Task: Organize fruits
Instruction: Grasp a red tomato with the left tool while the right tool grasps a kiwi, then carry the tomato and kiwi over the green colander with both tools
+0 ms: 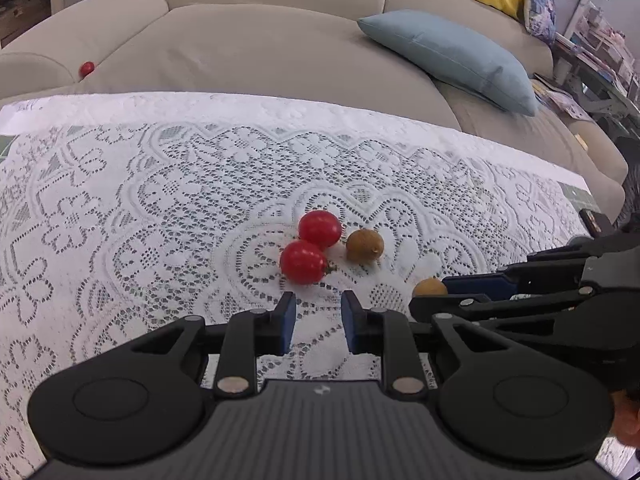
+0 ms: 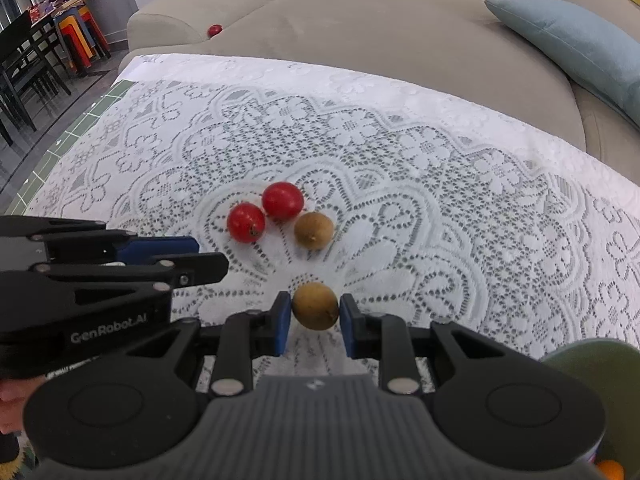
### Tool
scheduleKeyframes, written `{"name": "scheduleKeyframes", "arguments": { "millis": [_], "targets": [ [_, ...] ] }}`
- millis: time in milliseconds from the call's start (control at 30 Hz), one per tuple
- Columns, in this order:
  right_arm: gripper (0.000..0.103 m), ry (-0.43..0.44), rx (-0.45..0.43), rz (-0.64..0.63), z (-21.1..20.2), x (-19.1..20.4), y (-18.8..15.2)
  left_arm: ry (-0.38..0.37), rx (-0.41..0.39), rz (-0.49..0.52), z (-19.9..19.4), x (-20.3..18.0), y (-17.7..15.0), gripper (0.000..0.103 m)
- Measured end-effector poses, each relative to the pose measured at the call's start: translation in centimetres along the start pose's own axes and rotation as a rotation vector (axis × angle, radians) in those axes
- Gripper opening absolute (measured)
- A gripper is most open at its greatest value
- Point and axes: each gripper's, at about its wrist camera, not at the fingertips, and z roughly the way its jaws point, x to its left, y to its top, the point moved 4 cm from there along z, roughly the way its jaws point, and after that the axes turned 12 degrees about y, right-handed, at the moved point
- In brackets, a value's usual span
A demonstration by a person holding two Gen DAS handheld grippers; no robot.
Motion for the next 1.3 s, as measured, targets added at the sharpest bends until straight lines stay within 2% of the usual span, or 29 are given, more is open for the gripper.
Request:
{"name": "scheduleKeyframes", "arguments": {
  "millis": [333, 700, 1000, 1300],
  "targets": [
    [0.023, -0.004, 0.002, 0.055, 0.5, -1.8, 0.5, -0.016, -0.021, -0.055, 1.0, 1.1, 1.4, 0.031],
    [0.023, 0.001, 0.012, 0.05, 0.9, -2.0, 0.7, -0.032, -0.018, -0.073, 3.5, 0.7, 2.2, 0.034],
    [0.023, 0.001, 0.014, 0.058, 1.2, -2.1, 0.7, -0.018, 0.022, -0.07, 4.7, 0.7, 2.0, 0.034],
    [0.023, 0.018, 0.004, 0.063, 0.7, -2.0, 0.6, -0.019, 0.005, -0.09, 3.4, 1.0, 1.5, 0.031]
  ]
}}
